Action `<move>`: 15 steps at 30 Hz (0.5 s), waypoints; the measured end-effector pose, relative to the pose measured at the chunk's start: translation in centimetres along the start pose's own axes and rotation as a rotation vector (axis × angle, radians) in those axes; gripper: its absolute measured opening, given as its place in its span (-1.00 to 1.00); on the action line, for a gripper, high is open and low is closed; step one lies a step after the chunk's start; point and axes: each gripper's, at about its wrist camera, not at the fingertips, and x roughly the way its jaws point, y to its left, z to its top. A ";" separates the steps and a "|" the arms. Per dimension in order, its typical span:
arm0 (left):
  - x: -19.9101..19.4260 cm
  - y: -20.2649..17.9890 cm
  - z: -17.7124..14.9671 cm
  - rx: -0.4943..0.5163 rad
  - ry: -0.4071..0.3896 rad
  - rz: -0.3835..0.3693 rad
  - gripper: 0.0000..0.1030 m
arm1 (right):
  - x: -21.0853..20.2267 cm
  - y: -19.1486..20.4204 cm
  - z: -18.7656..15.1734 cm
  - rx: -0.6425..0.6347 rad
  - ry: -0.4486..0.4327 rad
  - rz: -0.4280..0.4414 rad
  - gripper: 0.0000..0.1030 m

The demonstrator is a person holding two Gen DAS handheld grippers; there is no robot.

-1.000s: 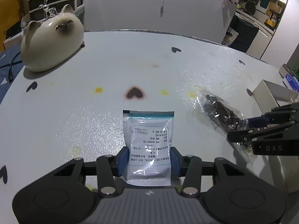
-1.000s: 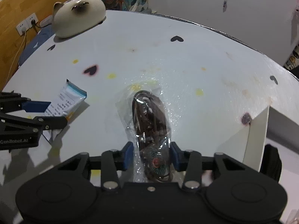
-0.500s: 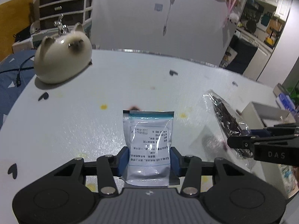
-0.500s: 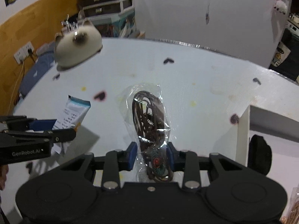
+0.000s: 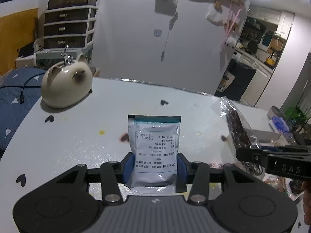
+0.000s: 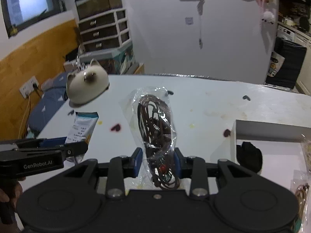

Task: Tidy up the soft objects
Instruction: 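Lift the white packet and bagged cable and carry both over the tray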

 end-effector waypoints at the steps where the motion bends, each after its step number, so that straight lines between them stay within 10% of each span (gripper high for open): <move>1: -0.5 -0.3 0.0 -0.003 -0.009 -0.005 -0.07 | -0.6 -0.2 -0.1 0.009 -0.012 -0.002 -0.32; 15: -3.2 -6.8 0.2 0.002 -0.053 -0.068 -0.07 | -6.3 -5.4 -1.5 0.121 -0.085 -0.019 -0.32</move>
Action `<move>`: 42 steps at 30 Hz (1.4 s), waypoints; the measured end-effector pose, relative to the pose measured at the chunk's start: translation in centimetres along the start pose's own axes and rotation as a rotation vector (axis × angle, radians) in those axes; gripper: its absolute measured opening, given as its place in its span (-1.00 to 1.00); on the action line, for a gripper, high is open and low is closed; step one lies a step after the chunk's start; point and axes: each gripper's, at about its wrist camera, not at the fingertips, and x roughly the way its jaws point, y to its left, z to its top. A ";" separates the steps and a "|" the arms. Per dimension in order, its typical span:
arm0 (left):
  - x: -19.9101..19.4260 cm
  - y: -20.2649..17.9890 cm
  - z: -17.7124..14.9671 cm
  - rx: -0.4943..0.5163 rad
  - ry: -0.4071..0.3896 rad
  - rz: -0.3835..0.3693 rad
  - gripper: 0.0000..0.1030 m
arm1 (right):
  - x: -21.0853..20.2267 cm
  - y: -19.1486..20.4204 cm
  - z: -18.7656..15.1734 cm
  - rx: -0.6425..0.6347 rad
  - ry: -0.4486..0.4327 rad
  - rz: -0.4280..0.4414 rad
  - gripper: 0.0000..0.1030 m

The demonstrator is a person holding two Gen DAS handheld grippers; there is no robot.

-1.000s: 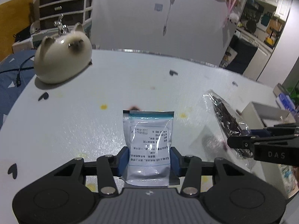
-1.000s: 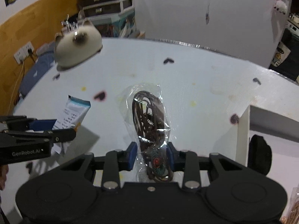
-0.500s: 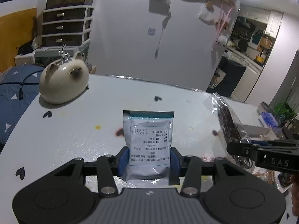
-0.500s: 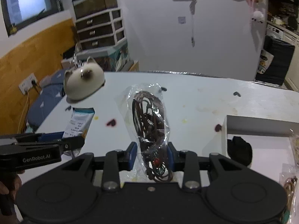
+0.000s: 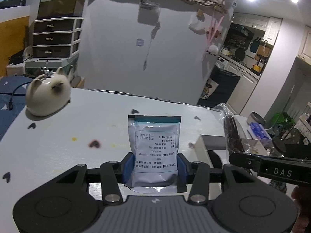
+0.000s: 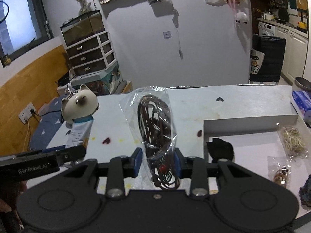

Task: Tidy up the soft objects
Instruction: 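Lift the white packet and bagged cable and carry both over the tray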

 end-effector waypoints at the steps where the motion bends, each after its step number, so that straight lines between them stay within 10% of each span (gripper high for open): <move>1: 0.0 -0.7 -0.1 0.000 0.001 -0.006 -0.07 | -0.2 -0.4 0.0 -0.001 -0.002 -0.005 -0.32; 21: 3.2 -13.0 -0.3 0.038 0.011 -0.078 -0.06 | -3.5 -13.5 1.5 0.081 -0.023 -0.073 -0.32; 29: 8.4 -16.3 -0.4 0.071 0.249 -0.267 -0.07 | -3.5 -17.7 1.8 0.135 -0.020 -0.101 -0.32; 42: 20.6 -18.2 -0.6 0.225 0.699 -0.218 -0.06 | -1.2 -20.6 2.2 0.182 0.023 -0.135 -0.32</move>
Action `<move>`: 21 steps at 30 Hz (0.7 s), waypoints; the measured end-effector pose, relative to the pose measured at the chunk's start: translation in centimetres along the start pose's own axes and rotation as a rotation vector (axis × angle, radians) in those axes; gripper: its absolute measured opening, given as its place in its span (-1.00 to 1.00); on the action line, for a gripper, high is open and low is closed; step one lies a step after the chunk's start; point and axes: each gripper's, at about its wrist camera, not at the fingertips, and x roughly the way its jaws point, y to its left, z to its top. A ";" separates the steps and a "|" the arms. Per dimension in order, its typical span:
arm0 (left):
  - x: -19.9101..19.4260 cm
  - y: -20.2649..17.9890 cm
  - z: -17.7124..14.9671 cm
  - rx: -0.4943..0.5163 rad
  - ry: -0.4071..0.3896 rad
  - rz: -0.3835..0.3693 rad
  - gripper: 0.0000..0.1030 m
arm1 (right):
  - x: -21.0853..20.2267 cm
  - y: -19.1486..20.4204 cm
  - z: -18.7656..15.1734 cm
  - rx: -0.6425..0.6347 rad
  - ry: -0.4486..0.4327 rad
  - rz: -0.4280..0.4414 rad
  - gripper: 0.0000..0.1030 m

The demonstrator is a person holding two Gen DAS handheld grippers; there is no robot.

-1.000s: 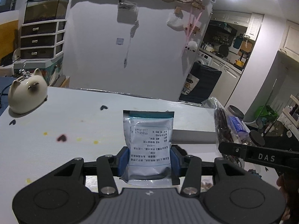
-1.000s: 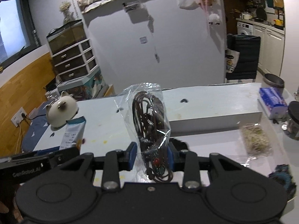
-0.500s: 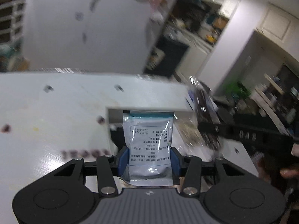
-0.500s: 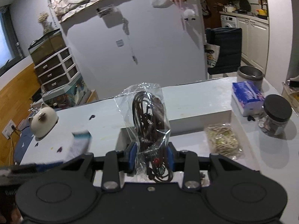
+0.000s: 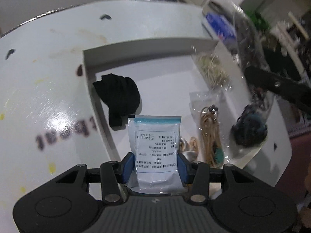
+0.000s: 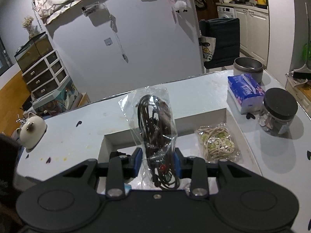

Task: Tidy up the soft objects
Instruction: 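Lift the white packet and bagged cable and carry both over the tray, then lower the white packet into the tray and open the left gripper while the right releases the cable bag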

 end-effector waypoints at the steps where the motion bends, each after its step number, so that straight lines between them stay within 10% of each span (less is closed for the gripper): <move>1: 0.6 -0.2 0.2 0.015 0.020 -0.001 -0.06 | 0.2 0.0 0.0 0.000 0.003 -0.002 -0.32; 9: 4.9 0.1 3.6 0.125 0.121 0.028 -0.01 | 2.5 -0.5 0.6 -0.004 0.048 -0.023 -0.32; 21: 4.7 -0.5 3.2 0.226 -0.035 0.162 0.12 | 9.4 -0.3 0.5 0.089 0.209 0.000 -0.30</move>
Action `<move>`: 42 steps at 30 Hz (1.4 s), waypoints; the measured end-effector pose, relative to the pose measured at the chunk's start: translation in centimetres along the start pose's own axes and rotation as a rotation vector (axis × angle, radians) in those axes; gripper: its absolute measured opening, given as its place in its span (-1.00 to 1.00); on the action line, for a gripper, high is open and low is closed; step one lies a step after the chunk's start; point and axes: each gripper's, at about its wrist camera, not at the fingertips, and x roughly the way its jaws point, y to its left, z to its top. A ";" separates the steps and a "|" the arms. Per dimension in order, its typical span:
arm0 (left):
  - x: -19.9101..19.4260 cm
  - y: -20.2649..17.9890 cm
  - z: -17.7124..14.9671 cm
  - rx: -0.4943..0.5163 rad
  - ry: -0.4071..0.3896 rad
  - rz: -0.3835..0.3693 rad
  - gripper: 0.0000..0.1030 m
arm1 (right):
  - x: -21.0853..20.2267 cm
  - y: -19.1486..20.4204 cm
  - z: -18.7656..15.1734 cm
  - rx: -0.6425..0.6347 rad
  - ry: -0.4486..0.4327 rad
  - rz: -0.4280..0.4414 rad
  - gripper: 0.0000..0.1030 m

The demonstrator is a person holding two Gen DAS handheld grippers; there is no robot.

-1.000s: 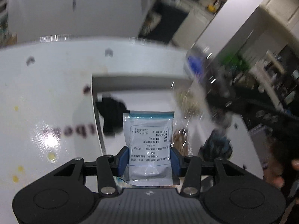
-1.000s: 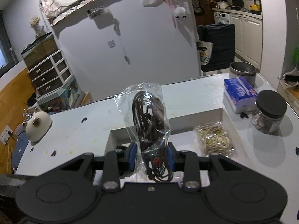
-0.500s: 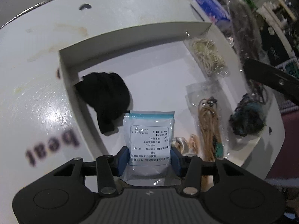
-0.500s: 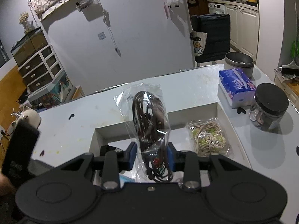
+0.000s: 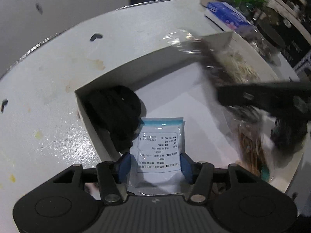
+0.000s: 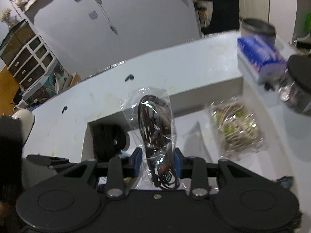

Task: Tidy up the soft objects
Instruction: 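Lower the white packet into the tray and open the left gripper while the right releases the cable bag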

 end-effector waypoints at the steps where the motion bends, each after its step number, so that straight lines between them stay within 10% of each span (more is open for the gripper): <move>1: -0.2 -0.3 -0.4 0.024 -0.007 0.009 0.20 | 0.6 0.1 0.0 0.004 0.012 0.004 -0.24; 6: -1.0 -1.3 -1.5 0.052 -0.043 -0.031 0.52 | 1.6 0.6 -0.1 0.000 0.034 -0.002 0.35; 20: -5.4 -0.8 -2.3 -0.052 -0.179 -0.073 0.52 | -2.2 0.0 -0.1 -0.012 -0.037 0.028 0.05; 42: -16.0 -3.1 -6.0 -0.235 -0.432 0.034 0.76 | -12.2 0.3 -1.7 -0.237 -0.239 0.055 0.22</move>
